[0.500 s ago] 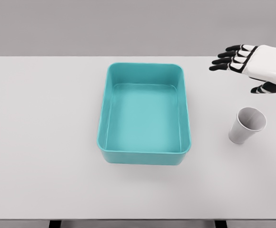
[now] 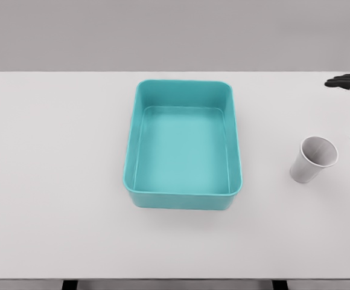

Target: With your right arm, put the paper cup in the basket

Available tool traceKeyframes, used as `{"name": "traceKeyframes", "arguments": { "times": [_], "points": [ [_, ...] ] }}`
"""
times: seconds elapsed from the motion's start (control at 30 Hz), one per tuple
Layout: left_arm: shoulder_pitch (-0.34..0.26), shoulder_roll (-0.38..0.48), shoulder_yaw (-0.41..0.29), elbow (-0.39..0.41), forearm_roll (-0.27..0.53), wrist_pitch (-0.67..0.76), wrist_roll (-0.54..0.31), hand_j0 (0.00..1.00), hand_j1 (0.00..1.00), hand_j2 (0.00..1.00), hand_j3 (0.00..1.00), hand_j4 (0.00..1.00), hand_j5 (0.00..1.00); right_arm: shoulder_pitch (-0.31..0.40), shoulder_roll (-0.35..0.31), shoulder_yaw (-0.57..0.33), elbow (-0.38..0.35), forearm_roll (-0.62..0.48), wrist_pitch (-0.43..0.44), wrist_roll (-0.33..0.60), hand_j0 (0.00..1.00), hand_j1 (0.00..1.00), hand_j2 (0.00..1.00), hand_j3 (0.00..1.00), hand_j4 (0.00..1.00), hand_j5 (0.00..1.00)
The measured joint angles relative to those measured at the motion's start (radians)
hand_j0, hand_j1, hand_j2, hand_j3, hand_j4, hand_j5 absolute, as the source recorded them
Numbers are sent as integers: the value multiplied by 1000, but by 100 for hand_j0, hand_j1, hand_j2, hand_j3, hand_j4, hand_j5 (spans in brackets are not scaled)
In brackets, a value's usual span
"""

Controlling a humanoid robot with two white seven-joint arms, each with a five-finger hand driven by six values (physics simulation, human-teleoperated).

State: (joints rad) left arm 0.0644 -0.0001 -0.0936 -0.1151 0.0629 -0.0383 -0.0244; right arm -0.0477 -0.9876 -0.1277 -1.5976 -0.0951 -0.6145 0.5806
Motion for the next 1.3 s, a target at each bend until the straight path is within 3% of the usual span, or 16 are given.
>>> {"name": "traceKeyframes", "arguments": {
  "times": [0.13,0.4,0.87,1.1,1.23,1.3],
  "points": [
    [0,0,0,0,0,0,0,100,100,100,100,100,100,158,9,-29,61,-149,1,0,100,100,100,100,100,100],
    [0,0,0,0,0,0,0,100,100,100,100,100,100,265,111,-53,146,-296,1,2,100,100,100,100,100,100],
    [0,0,0,0,0,0,0,100,100,100,100,100,100,256,242,-47,236,-408,2,25,100,100,100,100,100,100],
    [0,0,0,0,0,0,0,100,100,100,100,100,100,250,306,-29,244,-462,2,30,100,100,100,100,100,100],
    [0,0,0,0,0,0,0,100,100,100,100,100,100,236,330,-21,245,-476,23,30,100,100,100,100,100,100],
    [0,0,0,0,0,0,0,100,100,100,100,100,100,190,354,-20,247,-479,59,30,100,100,100,100,100,100]
  ]
}}
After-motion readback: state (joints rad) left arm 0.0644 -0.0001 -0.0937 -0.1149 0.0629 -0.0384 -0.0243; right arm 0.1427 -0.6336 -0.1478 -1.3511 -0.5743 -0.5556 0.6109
